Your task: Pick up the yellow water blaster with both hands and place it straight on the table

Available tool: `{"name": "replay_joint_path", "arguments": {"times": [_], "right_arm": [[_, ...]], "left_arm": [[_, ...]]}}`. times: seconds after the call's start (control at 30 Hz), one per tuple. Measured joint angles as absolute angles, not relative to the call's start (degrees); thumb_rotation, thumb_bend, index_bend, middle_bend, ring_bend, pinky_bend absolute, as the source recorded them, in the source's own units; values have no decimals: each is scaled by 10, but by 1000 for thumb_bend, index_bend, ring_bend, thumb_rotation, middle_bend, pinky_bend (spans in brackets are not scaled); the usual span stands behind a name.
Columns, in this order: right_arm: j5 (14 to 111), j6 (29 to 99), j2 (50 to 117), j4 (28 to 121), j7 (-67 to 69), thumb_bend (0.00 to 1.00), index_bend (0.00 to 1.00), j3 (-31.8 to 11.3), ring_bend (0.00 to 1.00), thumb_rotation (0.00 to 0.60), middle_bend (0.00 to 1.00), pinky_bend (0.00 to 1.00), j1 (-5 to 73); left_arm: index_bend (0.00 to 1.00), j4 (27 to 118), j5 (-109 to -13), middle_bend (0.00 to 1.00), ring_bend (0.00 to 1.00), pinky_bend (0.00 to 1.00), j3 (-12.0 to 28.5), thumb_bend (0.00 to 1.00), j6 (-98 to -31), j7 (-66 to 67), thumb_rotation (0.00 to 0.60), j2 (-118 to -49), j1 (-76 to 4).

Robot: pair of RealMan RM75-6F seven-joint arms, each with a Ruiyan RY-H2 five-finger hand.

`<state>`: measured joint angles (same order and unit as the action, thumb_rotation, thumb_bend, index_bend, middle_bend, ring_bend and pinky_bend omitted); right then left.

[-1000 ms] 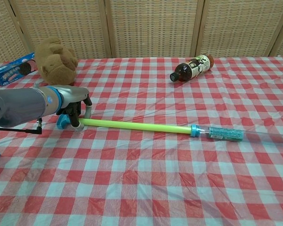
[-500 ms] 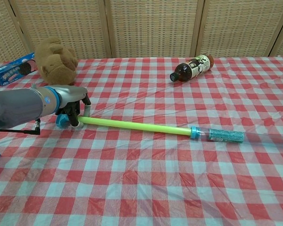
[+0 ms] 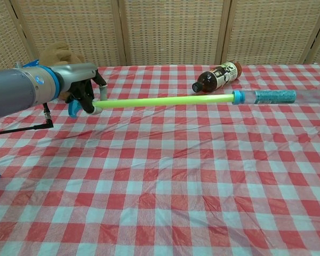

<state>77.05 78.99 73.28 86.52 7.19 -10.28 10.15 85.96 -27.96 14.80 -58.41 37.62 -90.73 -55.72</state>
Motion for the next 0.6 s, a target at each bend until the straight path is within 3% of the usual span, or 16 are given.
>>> {"name": "replay_joint_path", "arguments": {"times": [0.13,0.2,0.4,0.6], "right_arm": [[766,788,725,880,67,62,53,-117,0,600,2,0,110],[762,788,721,889,56,75,110,-127,16,600,58,0,116],[737,787,713,921,-15,113,174,-158,313,600,345,50,140],[706,786,703,971,-91,117,182,-174,376,600,404,97,158]], "left_arm": [[853,877,-290,920,859,741,152,645,-591,369,600,-891,-553],[853,884,-292,920,859,741,153,644,-593,368,600,-882,-551],[854,911,-295,920,859,741,156,644,-599,367,600,-854,-548],[866,936,-298,922,861,741,155,658,-613,360,600,-830,-539]]}}
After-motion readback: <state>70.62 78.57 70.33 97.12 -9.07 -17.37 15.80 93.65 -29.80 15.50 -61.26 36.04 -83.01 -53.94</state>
